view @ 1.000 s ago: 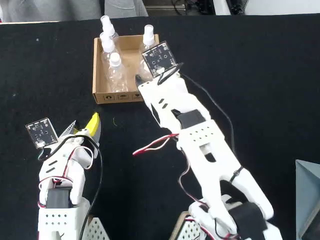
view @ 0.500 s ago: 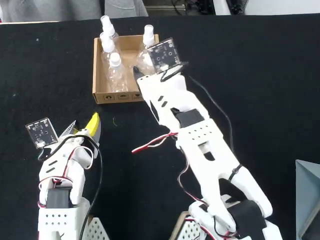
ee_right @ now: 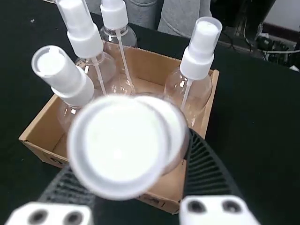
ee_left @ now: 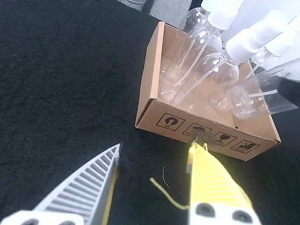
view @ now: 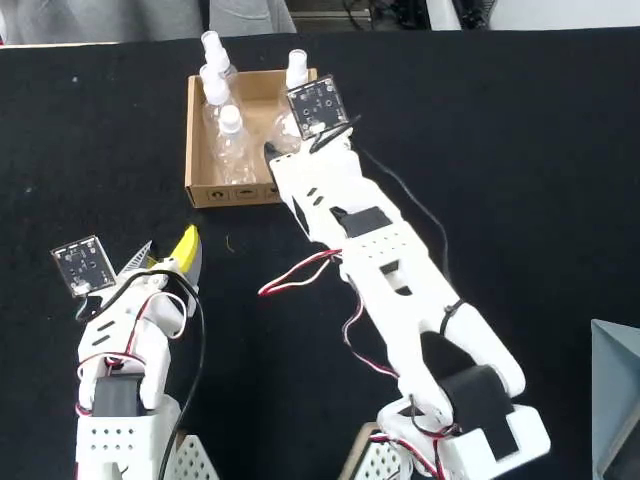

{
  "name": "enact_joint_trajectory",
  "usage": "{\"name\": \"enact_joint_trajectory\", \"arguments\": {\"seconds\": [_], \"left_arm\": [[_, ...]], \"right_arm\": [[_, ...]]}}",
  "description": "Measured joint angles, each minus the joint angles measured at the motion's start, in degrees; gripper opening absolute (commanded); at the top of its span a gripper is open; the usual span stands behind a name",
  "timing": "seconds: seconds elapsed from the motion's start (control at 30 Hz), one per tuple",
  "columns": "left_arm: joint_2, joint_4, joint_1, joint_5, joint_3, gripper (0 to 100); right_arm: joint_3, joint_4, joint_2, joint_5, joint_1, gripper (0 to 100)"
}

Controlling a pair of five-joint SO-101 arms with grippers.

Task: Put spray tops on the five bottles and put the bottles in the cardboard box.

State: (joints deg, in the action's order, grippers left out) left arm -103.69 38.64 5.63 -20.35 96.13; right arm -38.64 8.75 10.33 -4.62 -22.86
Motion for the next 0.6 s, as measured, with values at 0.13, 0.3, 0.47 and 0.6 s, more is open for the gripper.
{"name": "enact_joint_trajectory", "arguments": {"seconds": [0.13, 0.3, 0.47, 0.6], "left_arm": [[0.00, 0.00, 0.00, 0.00, 0.00, 22], [0.00, 0.00, 0.00, 0.00, 0.00, 22], [0.00, 0.00, 0.00, 0.00, 0.00, 22], [0.00, 0.00, 0.00, 0.00, 0.00, 22]], "right_arm": [[0.00, 0.00, 0.00, -1.32, 0.00, 10.0], [0.00, 0.00, 0.00, -1.41, 0.00, 10.0], [5.98, 8.53, 0.00, -1.41, 0.00, 10.3], [8.62, 13.54, 0.00, -1.41, 0.35, 10.3]]}}
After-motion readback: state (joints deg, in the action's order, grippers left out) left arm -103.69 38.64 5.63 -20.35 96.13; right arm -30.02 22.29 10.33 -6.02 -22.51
